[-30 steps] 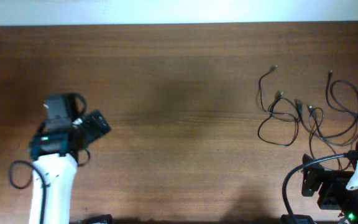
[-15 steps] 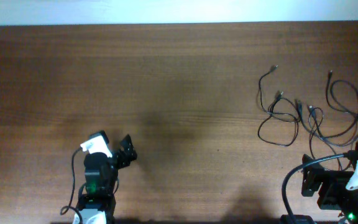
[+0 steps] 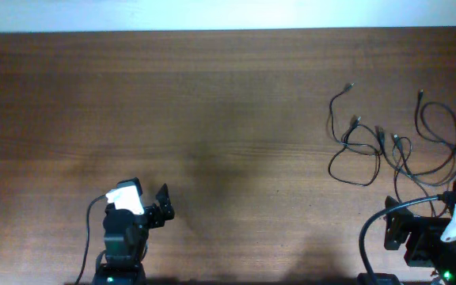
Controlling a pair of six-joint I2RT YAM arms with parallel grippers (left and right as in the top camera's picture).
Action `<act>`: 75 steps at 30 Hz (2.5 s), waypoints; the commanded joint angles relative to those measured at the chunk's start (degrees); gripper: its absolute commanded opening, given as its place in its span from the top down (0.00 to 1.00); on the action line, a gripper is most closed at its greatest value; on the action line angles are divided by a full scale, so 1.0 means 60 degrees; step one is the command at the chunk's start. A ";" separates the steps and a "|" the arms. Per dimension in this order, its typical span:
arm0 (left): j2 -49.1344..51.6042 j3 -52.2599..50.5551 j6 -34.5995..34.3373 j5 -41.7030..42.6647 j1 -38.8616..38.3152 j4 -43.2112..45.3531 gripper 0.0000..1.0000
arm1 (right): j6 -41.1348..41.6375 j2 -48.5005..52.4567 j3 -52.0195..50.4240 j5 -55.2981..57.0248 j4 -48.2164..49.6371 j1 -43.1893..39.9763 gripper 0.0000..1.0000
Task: Untangle cables
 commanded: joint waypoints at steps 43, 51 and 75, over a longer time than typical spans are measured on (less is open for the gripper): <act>-0.4153 -0.0018 0.2605 0.0270 -0.0058 -0.0047 0.01 | 0.0069 -0.0018 0.0011 0.0084 0.0025 0.0058 0.01; -0.4153 -0.0018 0.2605 0.0270 -0.0058 -0.0047 0.01 | -0.0004 -0.0834 -0.0430 0.0197 0.0353 0.0069 0.01; -0.4153 -0.0018 0.2605 0.0270 -0.0058 -0.0047 0.01 | 0.0000 -0.6094 -0.9464 0.0015 1.5901 0.0058 0.01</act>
